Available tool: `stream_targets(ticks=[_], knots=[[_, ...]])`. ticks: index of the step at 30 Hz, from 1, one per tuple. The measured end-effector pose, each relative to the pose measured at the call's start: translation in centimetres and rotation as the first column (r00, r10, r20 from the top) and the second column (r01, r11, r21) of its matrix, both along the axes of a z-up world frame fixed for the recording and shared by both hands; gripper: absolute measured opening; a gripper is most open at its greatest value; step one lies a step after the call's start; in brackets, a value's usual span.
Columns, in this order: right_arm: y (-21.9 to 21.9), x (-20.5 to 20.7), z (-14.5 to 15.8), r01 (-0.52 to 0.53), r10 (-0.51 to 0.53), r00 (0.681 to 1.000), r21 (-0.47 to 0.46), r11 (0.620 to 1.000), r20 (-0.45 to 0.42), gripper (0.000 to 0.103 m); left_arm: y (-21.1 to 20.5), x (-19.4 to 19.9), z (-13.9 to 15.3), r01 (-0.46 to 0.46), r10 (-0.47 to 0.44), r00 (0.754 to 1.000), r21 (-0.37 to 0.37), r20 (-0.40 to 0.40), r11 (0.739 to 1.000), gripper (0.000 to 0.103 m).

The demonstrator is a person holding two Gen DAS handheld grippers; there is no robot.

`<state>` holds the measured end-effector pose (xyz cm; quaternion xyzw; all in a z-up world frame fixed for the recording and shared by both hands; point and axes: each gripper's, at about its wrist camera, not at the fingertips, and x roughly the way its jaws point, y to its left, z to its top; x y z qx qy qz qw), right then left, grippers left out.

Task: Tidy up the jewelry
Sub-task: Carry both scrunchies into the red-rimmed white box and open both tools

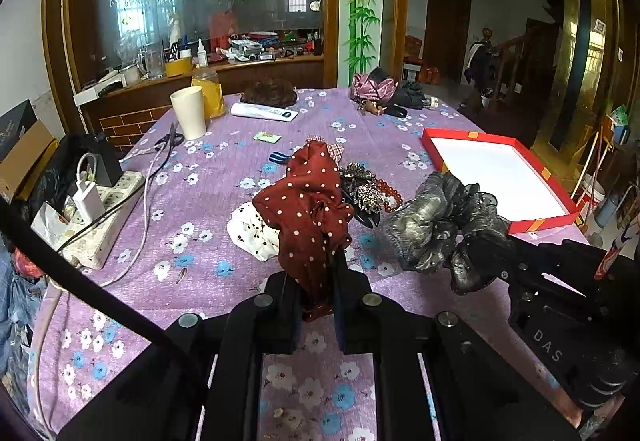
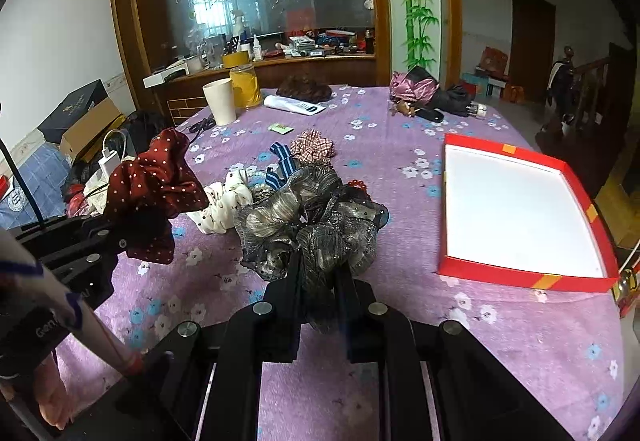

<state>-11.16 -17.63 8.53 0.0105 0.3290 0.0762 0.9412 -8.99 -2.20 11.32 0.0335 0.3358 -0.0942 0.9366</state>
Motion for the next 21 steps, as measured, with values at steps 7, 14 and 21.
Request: stream_targets(ticks=[7, 14, 21], knots=[[-0.7, -2.0, 1.3, 0.040, -0.038, 0.998, -0.033, 0.999, 0.042, 0.015, -0.1, -1.7, 1.5, 0.008, -0.008, 0.999, -0.001, 0.035, 1.000, 0.012], [-3.5, -2.8, 2.8, 0.090, -0.087, 0.994, -0.031, 0.995, 0.073, 0.015, -2.2, -1.4, 3.2, 0.065, -0.064, 0.997, -0.023, 0.033, 0.998, 0.012], [-9.8, -1.3, 4.5, 0.170, -0.168, 0.983, -0.021, 0.985, 0.075, 0.015, -6.5, 1.9, 4.6, 0.143, -0.144, 0.990, -0.038, -0.012, 0.989, 0.012]])
